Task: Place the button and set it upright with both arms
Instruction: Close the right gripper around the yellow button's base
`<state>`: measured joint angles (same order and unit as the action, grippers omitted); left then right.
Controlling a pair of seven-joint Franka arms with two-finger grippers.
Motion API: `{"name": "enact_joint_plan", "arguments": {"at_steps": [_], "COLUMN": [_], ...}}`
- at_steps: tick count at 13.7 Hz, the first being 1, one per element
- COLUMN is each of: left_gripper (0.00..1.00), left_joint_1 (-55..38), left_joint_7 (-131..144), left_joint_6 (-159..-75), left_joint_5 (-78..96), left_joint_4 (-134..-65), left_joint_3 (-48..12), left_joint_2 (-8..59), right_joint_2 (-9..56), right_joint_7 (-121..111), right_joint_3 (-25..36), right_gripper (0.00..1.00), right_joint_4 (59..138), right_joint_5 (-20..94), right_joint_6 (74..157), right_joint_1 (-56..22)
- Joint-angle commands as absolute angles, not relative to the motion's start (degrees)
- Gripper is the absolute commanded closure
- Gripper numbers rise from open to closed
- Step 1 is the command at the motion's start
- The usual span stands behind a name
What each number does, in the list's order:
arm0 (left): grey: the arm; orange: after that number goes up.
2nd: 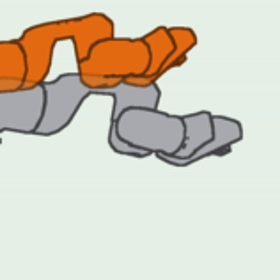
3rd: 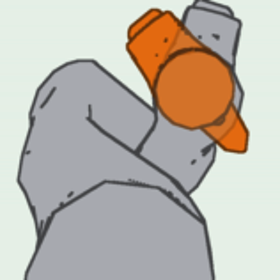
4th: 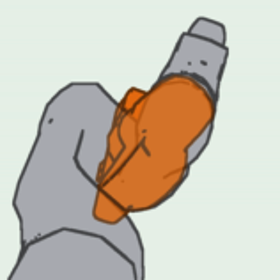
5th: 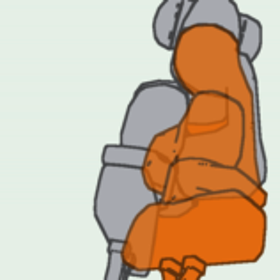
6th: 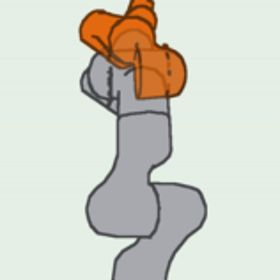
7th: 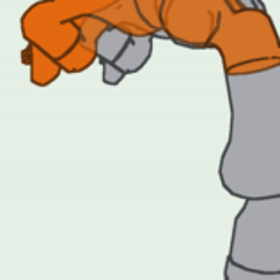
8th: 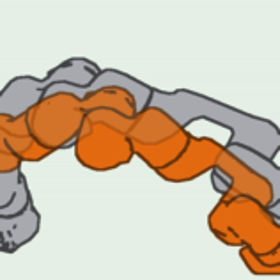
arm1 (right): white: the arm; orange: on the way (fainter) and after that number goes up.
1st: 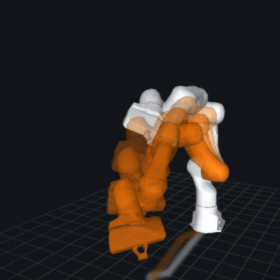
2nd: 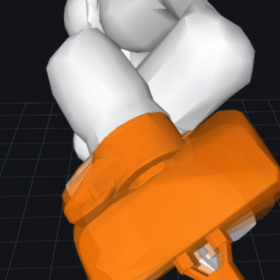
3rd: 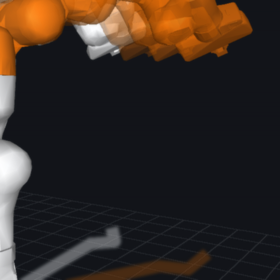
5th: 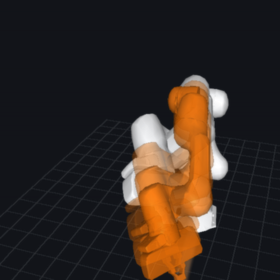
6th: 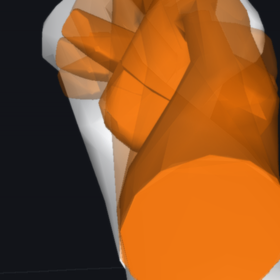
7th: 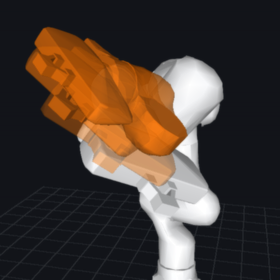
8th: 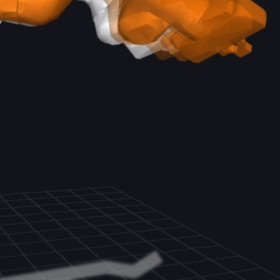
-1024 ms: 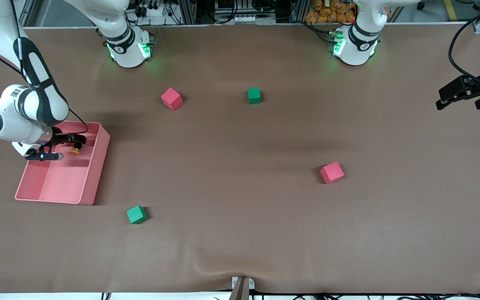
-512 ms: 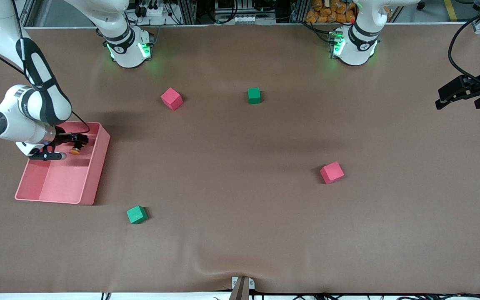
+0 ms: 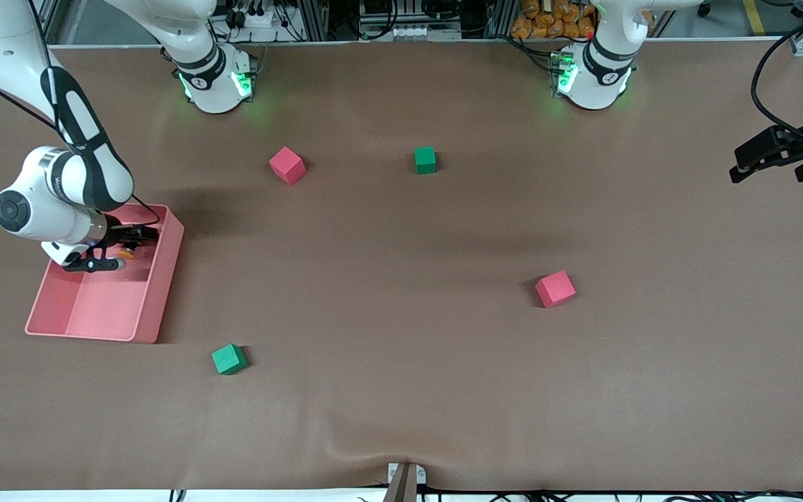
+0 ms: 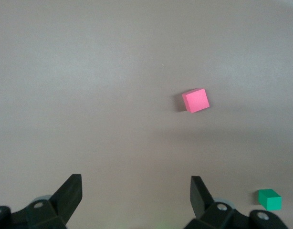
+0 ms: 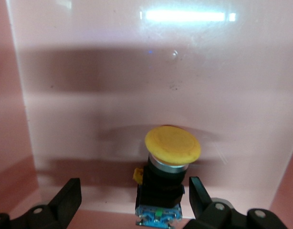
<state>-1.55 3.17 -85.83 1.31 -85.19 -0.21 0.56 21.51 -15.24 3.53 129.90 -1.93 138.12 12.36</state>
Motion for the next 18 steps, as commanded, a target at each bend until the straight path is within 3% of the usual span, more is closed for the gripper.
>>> {"name": "enact_joint_plan", "arguments": {"at_steps": [1, 3, 4, 6, 9, 16, 18], "left_gripper": [0.0, 0.0, 0.0, 0.0, 0.0, 0.0, 0.0], "left_joint_1": [-1.58, -1.49, -1.32, -1.32, -1.23, -1.32, -1.23], "left_joint_7": [3.69, 3.6, 3.52, 3.34, 3.25, 3.25, 3.16], "left_joint_6": [-84.99, -84.99, -84.99, -84.99, -84.99, -84.99, -84.99], "left_joint_5": [0.09, 0.09, 0.09, 0.09, 0.18, 0.18, 0.18], "left_joint_4": [-84.46, -84.55, -84.55, -84.55, -84.55, -84.55, -84.46], "left_joint_3": [-0.53, -0.62, -0.62, -0.53, -0.53, -0.44, -0.44], "left_joint_2": [0.62, 0.62, 0.62, 0.62, 0.7, 0.7, 0.7], "right_joint_2": [22.41, 22.41, 22.41, 22.41, 21.71, 16.97, 15.91], "right_joint_7": [-15.38, -15.38, -15.29, -15.29, -15.9, -24.32, -28.55], "right_joint_3": [3.6, 3.6, 3.6, 3.6, 3.6, 3.78, 3.78], "right_gripper": [0.03, 0.6, 0.79, 0.95, 1.0, 1.0, 1.0], "right_joint_4": [130.52, 130.52, 130.52, 130.52, 130.34, 129.03, 126.06], "right_joint_5": [-1.41, -1.41, -1.49, -1.41, -1.41, -1.49, -1.58], "right_joint_6": [140.19, 140.19, 140.1, 140.1, 139.75, 139.13, 133.72], "right_joint_1": [12.66, 12.57, 12.66, 12.66, 12.66, 13.18, 13.36]}}
